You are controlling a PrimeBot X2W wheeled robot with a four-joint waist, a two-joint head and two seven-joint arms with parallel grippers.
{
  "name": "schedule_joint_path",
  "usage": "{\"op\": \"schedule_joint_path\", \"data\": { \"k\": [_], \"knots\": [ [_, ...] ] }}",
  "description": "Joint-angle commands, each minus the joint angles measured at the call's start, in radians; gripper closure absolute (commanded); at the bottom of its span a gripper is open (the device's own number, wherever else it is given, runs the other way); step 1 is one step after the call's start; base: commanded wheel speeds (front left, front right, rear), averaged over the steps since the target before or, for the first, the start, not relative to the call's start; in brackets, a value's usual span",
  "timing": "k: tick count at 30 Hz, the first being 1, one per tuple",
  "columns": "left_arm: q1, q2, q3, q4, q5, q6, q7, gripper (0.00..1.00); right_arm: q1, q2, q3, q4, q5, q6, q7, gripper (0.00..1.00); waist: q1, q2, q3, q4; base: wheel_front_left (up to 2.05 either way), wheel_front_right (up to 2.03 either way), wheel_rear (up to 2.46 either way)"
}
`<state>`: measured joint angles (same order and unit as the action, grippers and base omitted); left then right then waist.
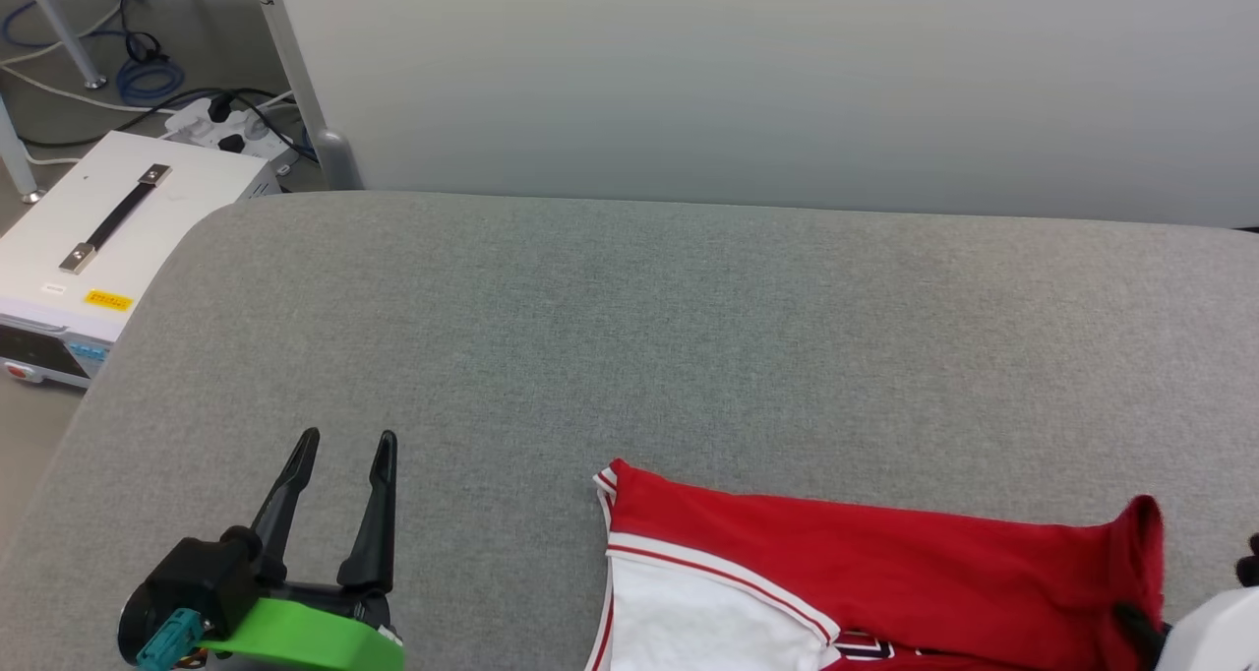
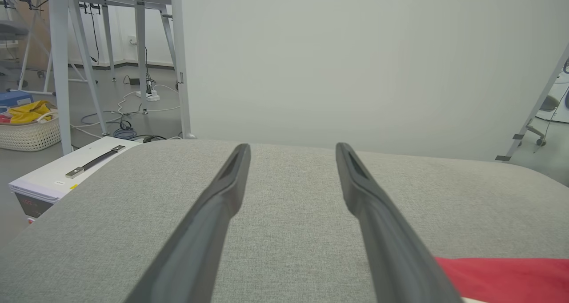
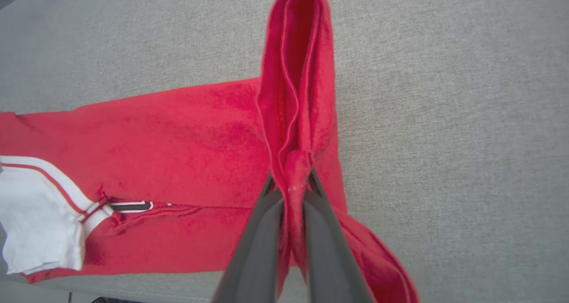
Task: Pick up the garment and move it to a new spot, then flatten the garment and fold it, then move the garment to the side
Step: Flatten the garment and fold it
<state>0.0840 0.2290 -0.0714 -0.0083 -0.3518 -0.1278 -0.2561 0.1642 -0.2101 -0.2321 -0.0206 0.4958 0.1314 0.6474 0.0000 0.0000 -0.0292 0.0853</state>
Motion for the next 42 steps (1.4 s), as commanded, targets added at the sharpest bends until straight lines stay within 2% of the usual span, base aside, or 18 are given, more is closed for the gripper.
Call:
{"op": "schedule_joint_path", "data": {
  "k": [1, 8, 13, 18, 24, 35, 36, 37, 38, 42],
  "knots": [
    [0.013, 0.0, -0.003, 0.003, -0.006, -0.003, -0.006, 0.0, 0.013, 0.023, 0.019, -0.028, 0.01, -0.001, 0.013, 1.0, 0.0, 0.0, -0.004, -0.001, 0.0, 0.0, 0.0],
    [0.008, -0.005, -0.001, 0.008, -0.009, -0.003, -0.006, 0.0, 0.019, 0.128, 0.136, -0.117, 0.025, -0.001, 0.072, 1.0, 0.0, 0.0, -0.001, 0.012, 0.0, 0.0, 0.0],
    [0.004, -0.007, 0.005, 0.012, -0.01, -0.003, -0.006, 0.0, 0.003, 0.158, 0.229, -0.114, 0.079, -0.001, 0.065, 1.0, 0.0, 0.0, -0.007, 0.024, 0.0, 0.0, 0.0],
    [0.007, -0.009, 0.01, 0.025, -0.018, -0.003, -0.006, 0.0, -0.023, 0.159, 0.367, -0.029, 0.248, -0.001, -0.032, 1.0, 0.0, 0.0, -0.018, 0.035, 0.0, 0.0, 0.0],
    [-0.002, -0.003, 0.006, 0.033, -0.027, -0.003, -0.006, 0.0, -0.095, 0.16, 0.512, 0.1, 0.37, -0.001, -0.145, 1.0, 0.0, 0.0, -0.025, 0.05, 0.0, 0.0, 0.0],
    [-0.004, -0.01, 0.002, 0.037, -0.018, -0.003, -0.006, 0.0, -0.281, 0.16, 0.663, 0.385, 0.494, -0.001, -0.302, 1.0, 0.0, 0.0, -0.023, 0.077, 0.0, 0.0, 0.0],
    [-0.004, -0.011, 0.002, 0.037, -0.018, -0.003, -0.006, 0.0, -0.292, 0.16, 0.683, 0.407, 0.504, -0.001, -0.309, 0.93, 0.0, 0.0, -0.022, 0.079, 0.0, 0.0, 0.0],
    [-0.005, -0.011, 0.003, 0.038, -0.018, -0.003, -0.006, 0.0, -0.302, 0.16, 0.706, 0.421, 0.512, -0.001, -0.315, 0.1, 0.0, 0.0, -0.02, 0.08, 0.0, 0.0, 0.0],
    [-0.005, -0.011, 0.004, 0.038, -0.019, -0.003, -0.006, 0.0, -0.308, 0.16, 0.725, 0.428, 0.522, -0.001, -0.316, 0.0, 0.0, 0.0, -0.02, 0.081, 0.0, 0.0, 0.0],
    [-0.003, -0.016, 0.019, 0.049, -0.014, -0.003, -0.006, 0.0, -0.326, 0.16, 0.812, 0.416, 0.573, -0.001, -0.307, 0.0, 0.0, 0.0, -0.017, 0.078, 0.0, 0.0, 0.0]
  ]
}}
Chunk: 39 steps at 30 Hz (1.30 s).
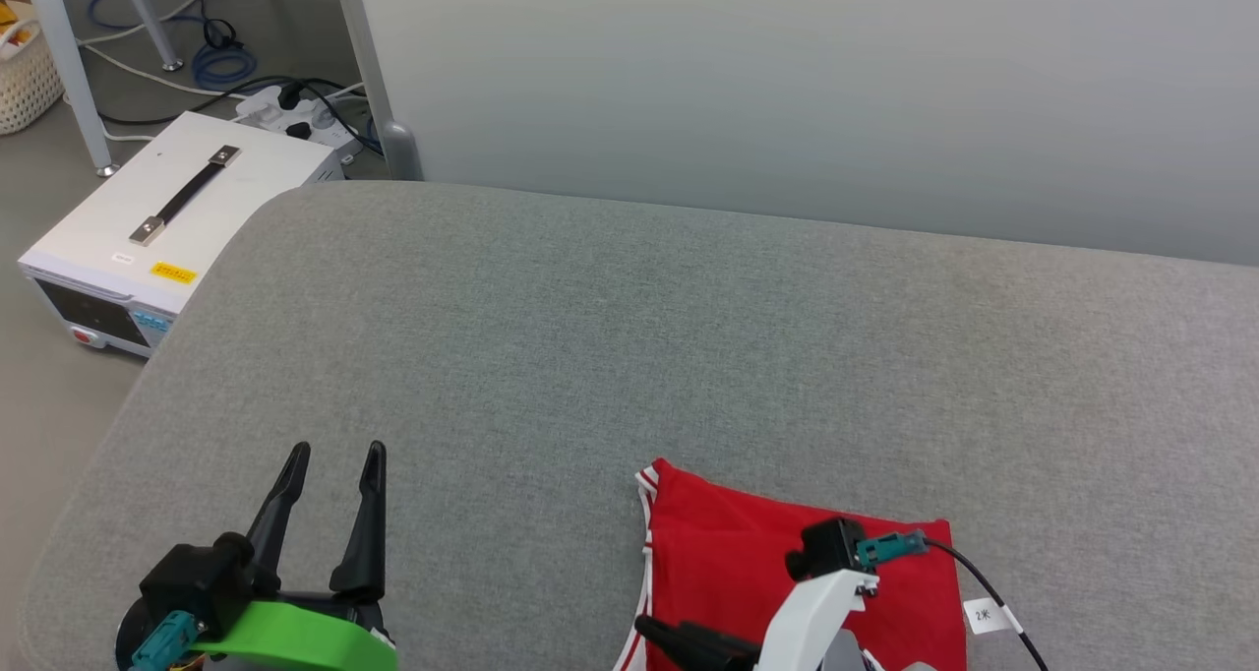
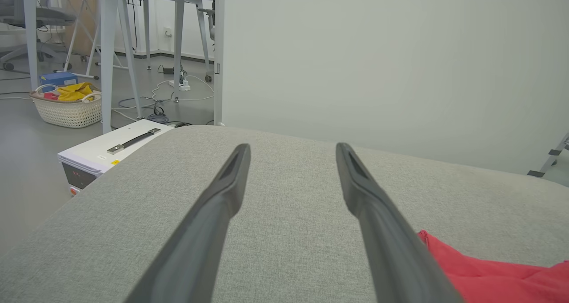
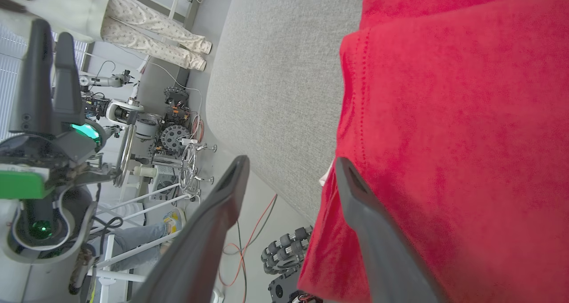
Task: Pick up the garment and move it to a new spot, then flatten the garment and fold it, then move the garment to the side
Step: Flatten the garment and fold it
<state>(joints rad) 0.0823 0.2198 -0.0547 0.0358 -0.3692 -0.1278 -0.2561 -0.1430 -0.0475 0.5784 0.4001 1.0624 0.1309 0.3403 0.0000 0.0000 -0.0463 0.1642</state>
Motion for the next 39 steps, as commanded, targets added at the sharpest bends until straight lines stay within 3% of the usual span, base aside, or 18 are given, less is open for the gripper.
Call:
{"op": "schedule_joint_path", "data": {
  "k": [1, 6, 9, 17, 23, 31, 39],
  "knots": [
    [-0.002, -0.011, 0.007, 0.009, 0.005, -0.003, -0.006, 0.0, -0.024, -0.003, 0.009, -0.011, 0.015, 0.0, -0.002, 0.0, 0.0, 0.0, 0.0, -0.003, 0.0, 0.0, 0.0],
    [-0.001, -0.02, -0.001, 0.014, 0.006, -0.003, -0.006, 0.0, -0.073, -0.003, -0.034, -0.051, -0.02, 0.0, -0.011, 0.0, 0.0, 0.0, -0.006, -0.022, 0.0, 0.0, 0.0],
    [-0.002, -0.019, -0.01, 0.003, 0.002, -0.003, -0.006, 0.0, -0.106, -0.01, -0.087, -0.103, -0.175, 0.0, -0.036, 0.0, 0.0, 0.0, -0.007, -0.033, 0.0, 0.0, 0.0],
    [-0.008, -0.022, -0.046, -0.025, -0.017, -0.003, -0.006, 0.0, -0.152, -0.2, -0.196, -0.268, -0.665, 0.0, -0.151, 0.0, 0.0, 0.0, -0.007, -0.06, 0.0, 0.0, 0.0],
    [-0.015, -0.037, -0.064, -0.042, -0.026, -0.003, -0.006, 0.0, -0.096, -0.288, -0.354, -0.356, -0.818, 0.0, -0.234, 0.0, 0.0, 0.0, 0.001, -0.076, 0.0, 0.0, 0.0],
    [-0.008, -0.055, -0.088, -0.05, -0.05, -0.003, -0.006, 0.0, 0.095, -0.264, -0.552, -0.5, -0.867, 0.0, -0.364, 0.0, 0.0, 0.0, 0.013, -0.087, 0.0, 0.0, 0.0],
    [0.015, -0.071, -0.093, -0.059, -0.035, -0.003, -0.006, 0.0, 0.272, -0.154, -0.653, -0.569, -0.891, 0.0, -0.462, 0.0, 0.0, 0.0, 0.02, -0.086, 0.0, 0.0, 0.0]
  ]
}}
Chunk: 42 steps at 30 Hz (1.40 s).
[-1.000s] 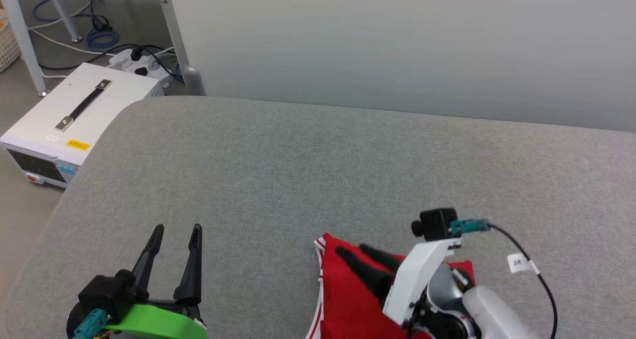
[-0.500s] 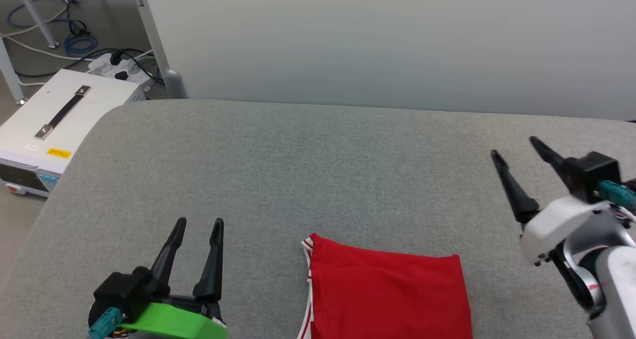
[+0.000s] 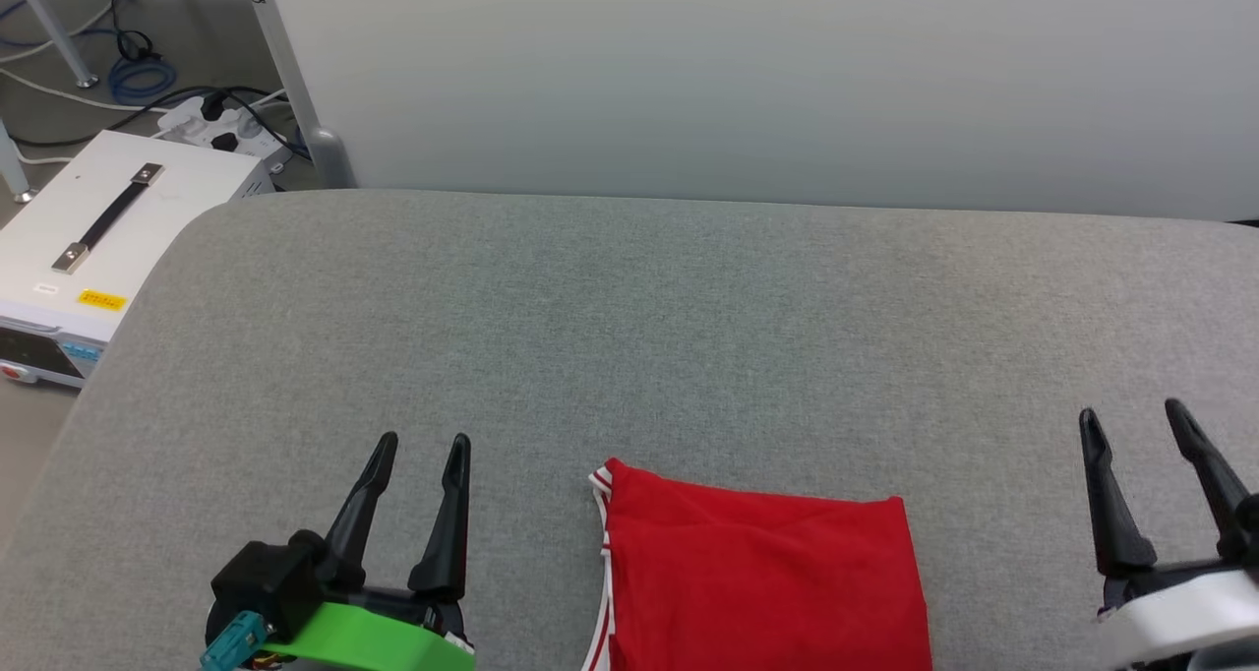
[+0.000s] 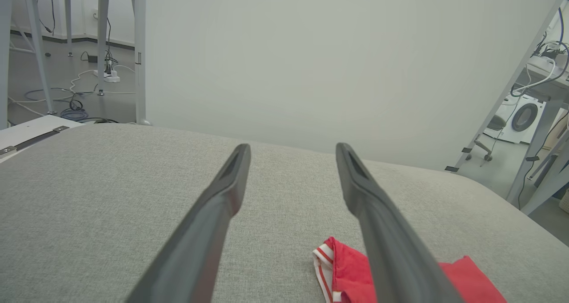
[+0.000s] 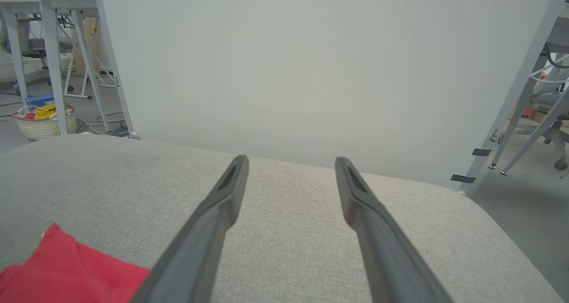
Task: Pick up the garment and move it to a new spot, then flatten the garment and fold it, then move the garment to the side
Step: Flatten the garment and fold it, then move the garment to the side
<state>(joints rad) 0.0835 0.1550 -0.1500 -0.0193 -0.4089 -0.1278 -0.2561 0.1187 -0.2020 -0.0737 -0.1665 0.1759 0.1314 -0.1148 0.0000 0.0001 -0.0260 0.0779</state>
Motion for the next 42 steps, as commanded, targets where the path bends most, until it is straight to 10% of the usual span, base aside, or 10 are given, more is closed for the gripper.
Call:
{"op": "schedule_joint_path", "data": {
  "k": [1, 20, 34, 42],
  "knots": [
    [0.018, -0.009, 0.001, -0.002, 0.009, -0.003, -0.006, 0.0, 0.025, 0.011, -0.001, 0.002, -0.004, -0.001, -0.016, 0.0, 0.0, -0.0001, 0.0, 0.001, 0.0, 0.0, 0.0],
    [0.027, 0.001, -0.036, 0.018, 0.047, -0.003, -0.006, 0.0, 0.054, 0.052, 0.029, -0.008, 0.011, -0.001, 0.025, 0.0, 0.0, -0.0001, -0.008, 0.021, 0.0, 0.0, 0.0],
    [-0.013, 0.005, -0.058, 0.028, 0.046, -0.003, -0.006, 0.0, 0.034, 0.013, 0.156, 0.055, 0.153, -0.001, 0.69, 0.0, 0.0, -0.0001, 0.053, 0.054, 0.0, 0.0, 0.0],
    [-0.047, 0.01, -0.068, 0.035, 0.046, -0.003, -0.006, 0.0, -0.018, 0.066, 0.152, 0.129, 0.126, -0.001, 0.845, 0.0, 0.0, -0.0001, 0.105, 0.098, 0.0, 0.0, 0.0]
  ]
}}
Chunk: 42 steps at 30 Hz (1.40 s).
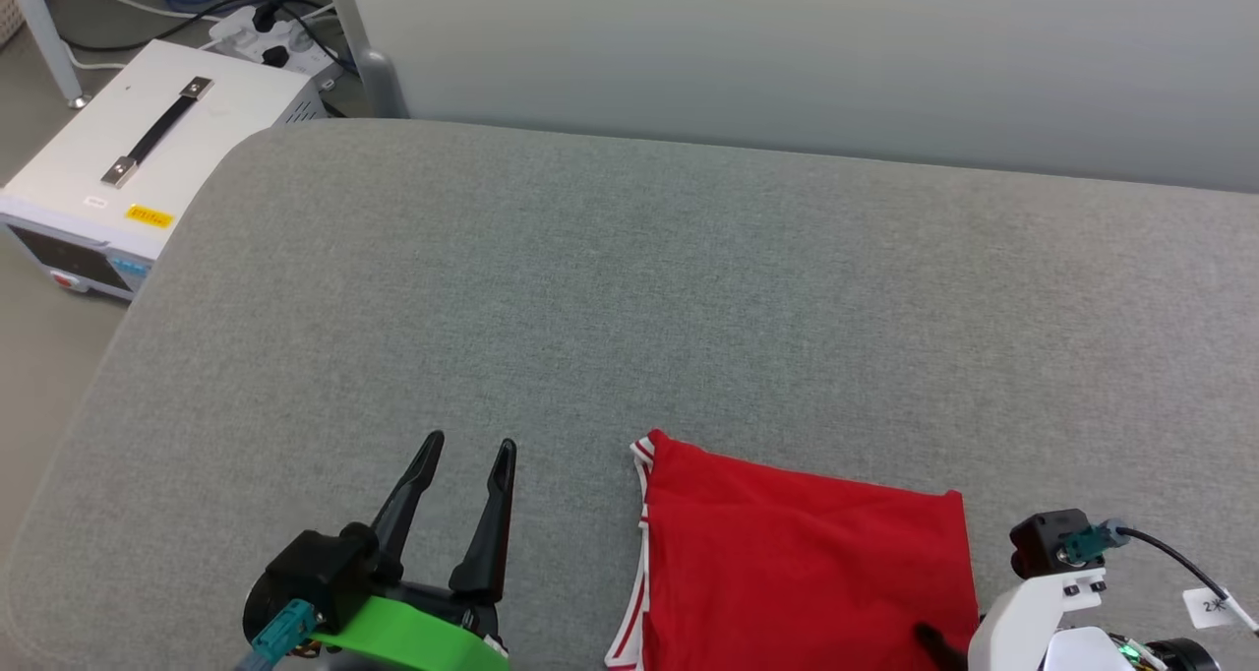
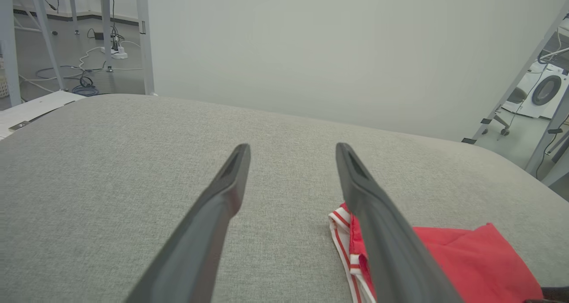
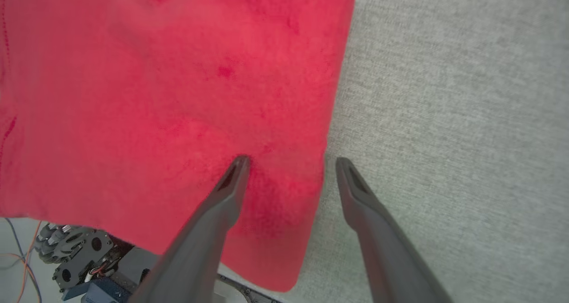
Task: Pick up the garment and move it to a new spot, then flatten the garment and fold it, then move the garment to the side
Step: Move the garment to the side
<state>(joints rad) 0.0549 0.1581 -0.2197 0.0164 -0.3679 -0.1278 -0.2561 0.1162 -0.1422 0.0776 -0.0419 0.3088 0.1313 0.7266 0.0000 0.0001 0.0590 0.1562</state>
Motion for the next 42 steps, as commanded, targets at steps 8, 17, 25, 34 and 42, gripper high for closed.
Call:
{"op": "schedule_joint_path", "data": {
  "k": [8, 17, 25, 34, 42],
  "knots": [
    [-0.037, 0.006, -0.005, 0.002, 0.005, -0.003, -0.006, 0.0, -0.054, 0.044, 0.013, 0.085, -0.029, -0.001, 0.038, 0.0, 0.0, -0.0001, 0.057, 0.041, 0.0, 0.0, 0.0],
    [-0.066, 0.011, -0.021, -0.016, 0.004, -0.003, -0.006, 0.0, -0.078, 0.05, 0.071, 0.208, -0.044, -0.001, 0.025, 0.69, 0.0, -0.0001, 0.081, 0.043, 0.0, 0.0, 0.0],
    [-0.06, 0.011, -0.035, -0.032, -0.011, -0.003, -0.006, 0.0, -0.127, -0.005, 0.11, 0.188, -0.083, -0.001, -0.038, 1.0, 0.0, -0.0001, 0.049, -0.005, 0.0, 0.0, 0.0],
    [-0.051, 0.007, -0.078, -0.066, -0.023, -0.003, -0.006, 0.0, -0.2, -0.178, 0.21, 0.056, -0.18, -0.001, -0.025, 1.0, 0.0, -0.0001, 0.033, -0.136, 0.0, 0.0, 0.0],
    [-0.073, 0.028, -0.106, -0.138, -0.008, -0.003, -0.006, 0.0, -0.363, -0.418, 0.277, -0.051, -0.194, -0.001, 0.069, 1.0, 0.0, -0.0001, 0.137, -0.374, 0.0, 0.0, 0.0]
  ]
}}
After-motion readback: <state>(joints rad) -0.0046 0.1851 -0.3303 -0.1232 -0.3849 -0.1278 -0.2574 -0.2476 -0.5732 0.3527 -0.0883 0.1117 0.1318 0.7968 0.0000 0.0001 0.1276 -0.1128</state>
